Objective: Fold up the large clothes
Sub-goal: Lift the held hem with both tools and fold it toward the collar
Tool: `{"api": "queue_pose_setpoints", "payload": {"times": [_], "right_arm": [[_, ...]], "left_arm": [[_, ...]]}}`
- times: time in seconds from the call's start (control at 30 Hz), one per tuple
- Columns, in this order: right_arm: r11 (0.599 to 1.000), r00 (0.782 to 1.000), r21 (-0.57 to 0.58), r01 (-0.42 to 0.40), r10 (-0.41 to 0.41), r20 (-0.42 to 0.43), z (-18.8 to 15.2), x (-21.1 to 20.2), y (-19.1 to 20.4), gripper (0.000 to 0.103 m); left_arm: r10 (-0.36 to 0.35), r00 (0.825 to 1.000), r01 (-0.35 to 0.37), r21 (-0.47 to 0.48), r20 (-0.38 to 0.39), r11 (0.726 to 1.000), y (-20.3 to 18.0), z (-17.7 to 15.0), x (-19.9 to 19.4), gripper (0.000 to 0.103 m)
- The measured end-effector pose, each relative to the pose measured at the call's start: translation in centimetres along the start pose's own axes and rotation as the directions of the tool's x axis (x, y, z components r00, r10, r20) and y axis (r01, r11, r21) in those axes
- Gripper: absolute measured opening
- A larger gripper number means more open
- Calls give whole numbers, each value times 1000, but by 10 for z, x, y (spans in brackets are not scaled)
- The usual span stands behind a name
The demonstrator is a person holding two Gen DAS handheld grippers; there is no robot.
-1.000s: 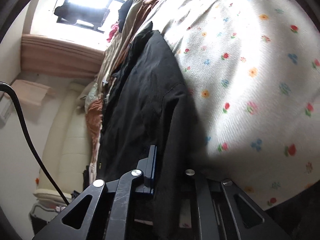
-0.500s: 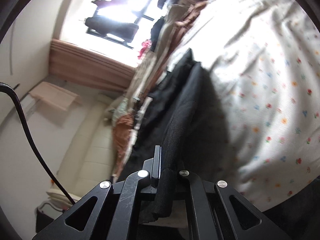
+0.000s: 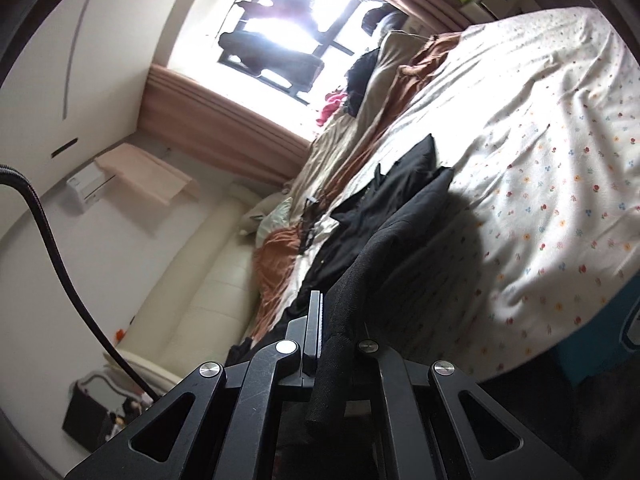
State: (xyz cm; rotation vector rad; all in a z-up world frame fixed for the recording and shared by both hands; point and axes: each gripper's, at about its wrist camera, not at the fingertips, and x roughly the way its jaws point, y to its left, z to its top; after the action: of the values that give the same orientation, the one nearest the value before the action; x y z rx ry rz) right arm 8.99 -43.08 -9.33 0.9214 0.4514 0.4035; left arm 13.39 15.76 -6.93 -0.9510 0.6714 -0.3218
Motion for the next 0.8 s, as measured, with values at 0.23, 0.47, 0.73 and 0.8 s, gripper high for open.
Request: {"api": "queue_pose_setpoints", "payload": {"times": [0.23,0.47,0.73,0.8], "right_arm": [[999,1000,-52,3,-4,-25,-35,-36,12,4],[999,999,-47,16,-18,-46,-73,-59,6,4],[999,998,-35,25,-27,-61,-73,-57,0,4],[999,998,-45,21,-24,-59,-65,-52,3,4]], "left_arm": [[-6,1000,6,20,26,1000,6,-40,-54,3],[21,1000,-21,4,13,1000,29,-74,-84,3],[36,999,-36,-18,7,999,39,-77,-81,3],[34,999,-34,-16,9,999,37,-68,-77,3]]}}
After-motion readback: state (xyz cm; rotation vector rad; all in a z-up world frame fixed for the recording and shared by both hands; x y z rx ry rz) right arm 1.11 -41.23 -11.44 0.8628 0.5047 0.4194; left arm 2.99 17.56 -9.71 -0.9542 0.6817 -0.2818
